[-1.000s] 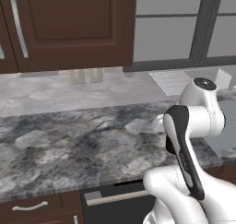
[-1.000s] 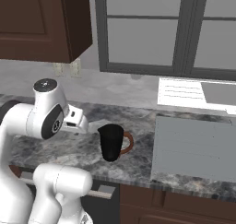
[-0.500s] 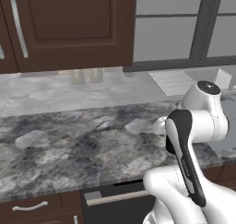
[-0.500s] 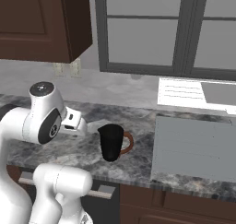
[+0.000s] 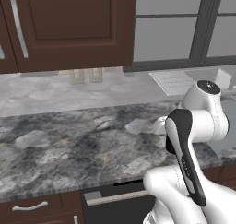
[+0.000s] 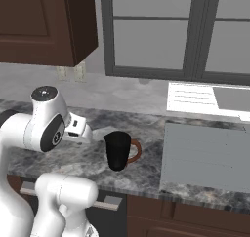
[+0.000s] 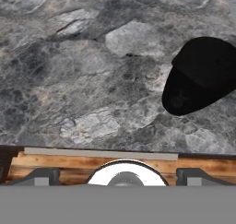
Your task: Turn on the sink faucet and place the jug under the water for a few seconds to fill it up.
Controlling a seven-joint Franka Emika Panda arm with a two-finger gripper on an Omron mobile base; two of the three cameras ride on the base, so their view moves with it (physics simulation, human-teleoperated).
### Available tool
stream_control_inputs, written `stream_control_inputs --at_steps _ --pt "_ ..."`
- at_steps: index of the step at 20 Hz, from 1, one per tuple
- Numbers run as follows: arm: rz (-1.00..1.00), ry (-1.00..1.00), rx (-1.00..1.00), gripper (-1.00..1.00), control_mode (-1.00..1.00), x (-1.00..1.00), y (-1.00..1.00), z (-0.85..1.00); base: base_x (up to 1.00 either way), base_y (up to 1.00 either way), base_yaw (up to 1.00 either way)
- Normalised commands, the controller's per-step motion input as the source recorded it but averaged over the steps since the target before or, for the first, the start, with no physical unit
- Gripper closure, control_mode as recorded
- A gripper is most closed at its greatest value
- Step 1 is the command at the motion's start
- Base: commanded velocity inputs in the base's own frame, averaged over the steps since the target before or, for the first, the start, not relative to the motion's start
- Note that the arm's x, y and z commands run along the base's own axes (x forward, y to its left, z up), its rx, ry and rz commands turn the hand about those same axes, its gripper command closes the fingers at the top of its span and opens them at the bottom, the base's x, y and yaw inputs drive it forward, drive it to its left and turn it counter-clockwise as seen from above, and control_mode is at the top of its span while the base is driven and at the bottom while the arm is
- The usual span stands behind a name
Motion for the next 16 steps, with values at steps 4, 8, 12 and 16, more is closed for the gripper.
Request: stream_control_inputs --at_steps 4,8,12,16 --pt "0.00 0.00 0.00 -1.00 -1.00 -0.05 0.00 0.00 0.00 0.00 0.00" --pt "0.00 -0.04 0.00 -1.00 -1.00 -0.49 0.00 0.00 0.00 0.00 0.00" --pt "0.00 -0.01 0.00 -1.00 1.00 -0.24 0.00 0.00 -0.26 0.00 0.00" --pt "0.00 0.00 0.00 -1.00 1.00 0.00 0.00 0.00 -0.77 0.00 0.00"
